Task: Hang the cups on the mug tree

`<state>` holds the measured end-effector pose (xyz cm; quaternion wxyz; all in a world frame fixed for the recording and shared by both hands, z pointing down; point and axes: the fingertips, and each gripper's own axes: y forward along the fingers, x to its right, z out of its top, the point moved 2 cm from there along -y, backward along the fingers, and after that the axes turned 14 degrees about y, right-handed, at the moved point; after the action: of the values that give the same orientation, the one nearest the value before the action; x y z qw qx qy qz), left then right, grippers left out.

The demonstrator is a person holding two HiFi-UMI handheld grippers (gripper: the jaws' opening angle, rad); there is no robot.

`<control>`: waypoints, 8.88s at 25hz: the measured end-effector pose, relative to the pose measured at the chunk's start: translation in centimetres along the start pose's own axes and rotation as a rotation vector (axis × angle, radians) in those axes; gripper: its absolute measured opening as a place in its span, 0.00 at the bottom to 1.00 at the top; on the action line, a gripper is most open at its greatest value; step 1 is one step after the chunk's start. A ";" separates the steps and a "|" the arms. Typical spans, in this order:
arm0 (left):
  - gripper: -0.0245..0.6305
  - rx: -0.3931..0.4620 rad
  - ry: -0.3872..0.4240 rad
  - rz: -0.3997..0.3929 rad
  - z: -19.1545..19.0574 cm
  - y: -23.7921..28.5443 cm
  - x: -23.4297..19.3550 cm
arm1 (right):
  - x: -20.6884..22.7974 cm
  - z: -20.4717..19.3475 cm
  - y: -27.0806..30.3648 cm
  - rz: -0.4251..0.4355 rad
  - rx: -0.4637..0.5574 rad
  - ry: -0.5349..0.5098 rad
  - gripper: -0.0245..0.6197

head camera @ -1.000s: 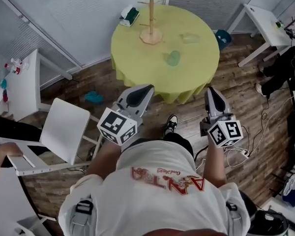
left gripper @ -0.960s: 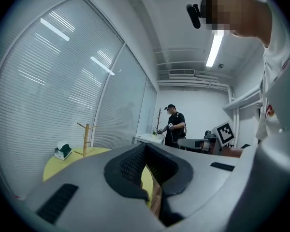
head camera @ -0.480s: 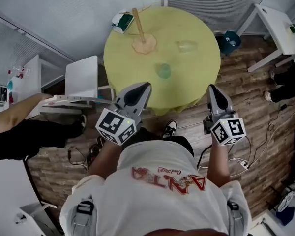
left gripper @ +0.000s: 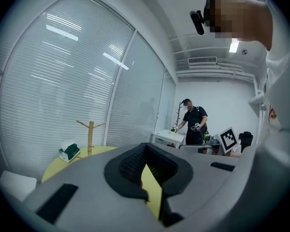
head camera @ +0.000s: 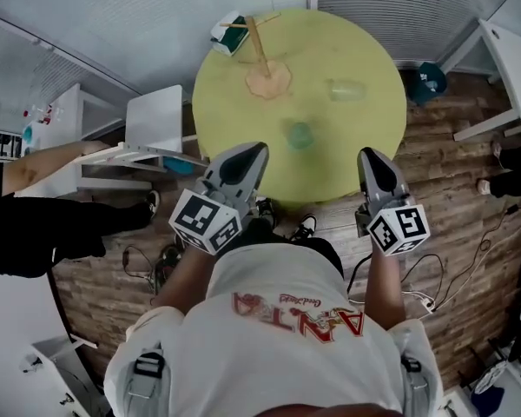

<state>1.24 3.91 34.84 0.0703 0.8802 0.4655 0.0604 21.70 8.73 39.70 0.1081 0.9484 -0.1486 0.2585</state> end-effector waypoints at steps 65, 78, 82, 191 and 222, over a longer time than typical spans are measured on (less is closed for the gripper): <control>0.05 -0.082 -0.231 0.112 -7.3 4.8 -17.8 | 10.6 0.0 32.5 -0.004 -0.323 0.362 0.51; 0.05 -0.110 -0.269 0.149 -9.0 5.1 -18.9 | 14.4 -5.5 39.0 0.037 -0.475 0.725 0.51; 0.05 -0.124 -0.280 0.154 -9.5 5.2 -19.0 | 15.1 -6.9 39.7 0.021 -0.504 0.789 0.51; 0.05 -0.059 -0.205 0.096 -3.5 9.1 -12.1 | 31.3 -12.4 25.0 -0.675 -0.312 1.073 0.56; 0.05 -0.065 -0.228 0.080 -4.0 9.1 -11.6 | 27.9 -13.4 27.9 -0.498 -0.788 0.514 0.54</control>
<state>1.42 -10.50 39.93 0.1490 0.8964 0.4168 -0.0221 29.06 -19.77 69.18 0.5471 0.7486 0.0265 0.3736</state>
